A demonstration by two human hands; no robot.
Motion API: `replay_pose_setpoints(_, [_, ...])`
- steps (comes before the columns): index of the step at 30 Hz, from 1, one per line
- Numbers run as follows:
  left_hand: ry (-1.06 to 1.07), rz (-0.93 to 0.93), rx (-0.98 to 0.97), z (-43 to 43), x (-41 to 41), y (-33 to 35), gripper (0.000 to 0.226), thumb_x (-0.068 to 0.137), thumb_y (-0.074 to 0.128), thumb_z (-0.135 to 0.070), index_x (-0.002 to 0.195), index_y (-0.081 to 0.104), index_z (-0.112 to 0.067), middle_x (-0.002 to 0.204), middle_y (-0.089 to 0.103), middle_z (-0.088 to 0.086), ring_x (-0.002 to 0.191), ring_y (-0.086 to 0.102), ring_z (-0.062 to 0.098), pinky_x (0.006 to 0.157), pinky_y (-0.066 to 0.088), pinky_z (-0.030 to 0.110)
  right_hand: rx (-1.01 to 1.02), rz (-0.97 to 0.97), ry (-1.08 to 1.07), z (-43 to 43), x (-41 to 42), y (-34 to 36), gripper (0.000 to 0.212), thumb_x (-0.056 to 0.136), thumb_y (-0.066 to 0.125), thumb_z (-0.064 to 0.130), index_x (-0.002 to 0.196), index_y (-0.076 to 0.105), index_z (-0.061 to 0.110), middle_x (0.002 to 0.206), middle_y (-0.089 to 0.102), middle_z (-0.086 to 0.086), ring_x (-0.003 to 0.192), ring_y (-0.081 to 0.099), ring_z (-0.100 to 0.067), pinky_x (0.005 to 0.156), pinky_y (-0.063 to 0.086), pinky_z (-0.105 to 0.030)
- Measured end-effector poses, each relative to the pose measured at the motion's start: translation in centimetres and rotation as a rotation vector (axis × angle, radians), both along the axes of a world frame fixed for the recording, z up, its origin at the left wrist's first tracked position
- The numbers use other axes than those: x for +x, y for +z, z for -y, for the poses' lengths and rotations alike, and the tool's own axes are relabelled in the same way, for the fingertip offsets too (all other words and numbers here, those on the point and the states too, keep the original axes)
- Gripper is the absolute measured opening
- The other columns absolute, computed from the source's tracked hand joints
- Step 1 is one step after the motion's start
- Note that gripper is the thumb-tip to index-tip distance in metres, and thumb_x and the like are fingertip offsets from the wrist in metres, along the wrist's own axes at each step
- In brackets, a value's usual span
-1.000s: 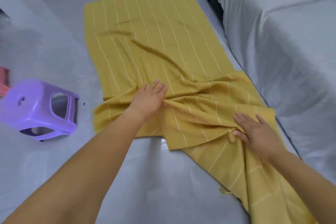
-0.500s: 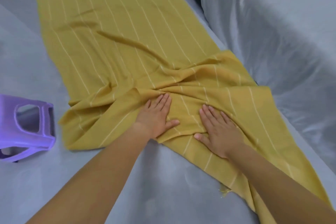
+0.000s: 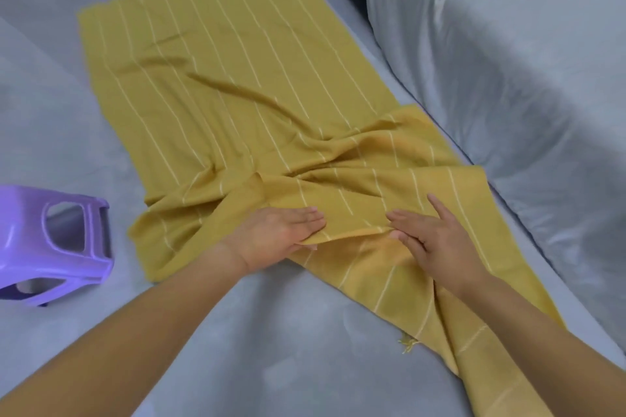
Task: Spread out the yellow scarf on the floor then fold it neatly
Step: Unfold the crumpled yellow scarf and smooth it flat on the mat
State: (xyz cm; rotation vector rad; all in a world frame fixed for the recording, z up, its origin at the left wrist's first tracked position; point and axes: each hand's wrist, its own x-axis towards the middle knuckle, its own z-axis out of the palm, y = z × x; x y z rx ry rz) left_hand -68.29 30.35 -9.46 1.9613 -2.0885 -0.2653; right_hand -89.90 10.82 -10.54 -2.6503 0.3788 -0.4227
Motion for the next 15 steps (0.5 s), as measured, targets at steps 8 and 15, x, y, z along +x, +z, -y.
replay_pose_setpoints(8, [0.146, -0.075, -0.355, 4.4, 2.0, 11.2, 0.033, 0.09, 0.055, -0.025, 0.116, 0.065, -0.007, 0.122, 0.062, 0.003, 0.117, 0.056, 0.012, 0.101, 0.042, 0.025, 0.113, 0.292, -0.169, 1.9, 1.0, 8.7, 0.041, 0.094, 0.041, 0.039, 0.104, 0.07, 0.012, 0.086, 0.063, 0.018, 0.092, 0.054, -0.009, 0.113, 0.015, -0.019])
replay_pose_setpoints(15, [0.608, 0.233, 0.087, 9.7, -1.0, 7.0, 0.077, 0.095, 0.048, -0.031, 0.148, -0.002, -0.006, 0.157, -0.002, 0.009, 0.145, 0.0, 0.02, 0.117, 0.004, 0.036, -0.112, -0.461, -0.379, 3.0, 2.4, 4.0, 0.068, 0.097, 0.027, 0.049, 0.149, 0.009, 0.009, 0.158, 0.006, -0.008, 0.145, 0.007, -0.018, 0.114, -0.003, -0.044])
